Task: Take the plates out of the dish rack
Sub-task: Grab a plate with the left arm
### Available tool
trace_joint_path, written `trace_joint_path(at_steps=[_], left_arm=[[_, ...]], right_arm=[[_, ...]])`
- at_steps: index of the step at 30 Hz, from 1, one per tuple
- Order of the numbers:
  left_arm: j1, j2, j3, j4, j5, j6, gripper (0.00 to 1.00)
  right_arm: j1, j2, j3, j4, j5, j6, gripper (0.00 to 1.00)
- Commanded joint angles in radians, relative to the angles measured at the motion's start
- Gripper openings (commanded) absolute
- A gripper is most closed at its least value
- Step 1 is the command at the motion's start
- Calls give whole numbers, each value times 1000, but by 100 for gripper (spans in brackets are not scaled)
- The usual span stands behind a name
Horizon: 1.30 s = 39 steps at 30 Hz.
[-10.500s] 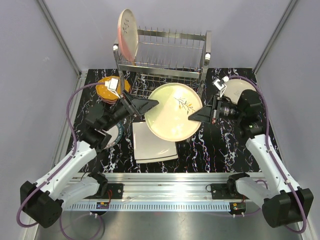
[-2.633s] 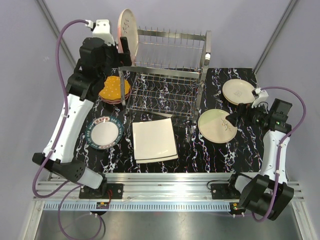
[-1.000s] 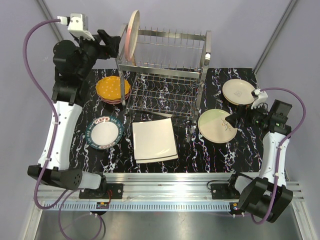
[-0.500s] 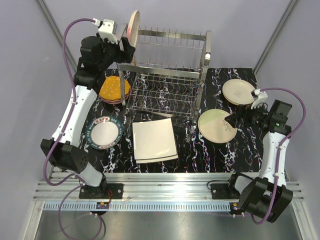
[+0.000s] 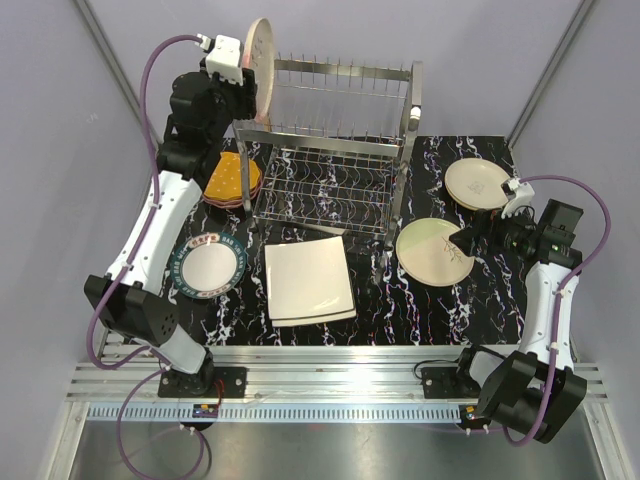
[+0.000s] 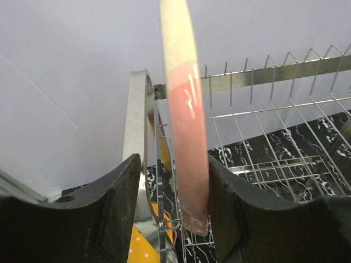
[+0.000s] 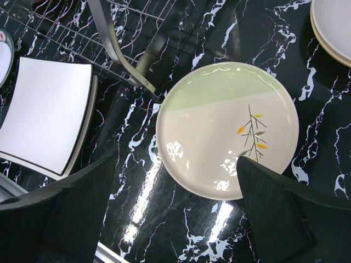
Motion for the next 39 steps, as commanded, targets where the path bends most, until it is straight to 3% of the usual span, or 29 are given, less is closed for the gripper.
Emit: trace_joint_path(at_steps=[1, 11, 16, 20, 30, 39], left_arm=[[-8, -6, 12, 91, -74, 72, 49], [-12, 9, 34, 81, -63, 77, 45], [-11, 50, 139, -20, -60, 11, 47], [-11, 80, 198, -95, -75, -25, 38], [-11, 92, 250, -213, -115, -63, 39], [-12, 109, 253, -196, -111, -66, 26]], right_arm=[[4, 1, 2, 10, -21, -17, 100], [4, -4, 2, 8, -20, -17, 100], [4, -5, 2, 8, -20, -17, 100], [4, -7, 5, 8, -20, -19, 100], [4, -4, 4, 7, -23, -17, 100], [4, -5, 4, 7, -21, -14, 100]])
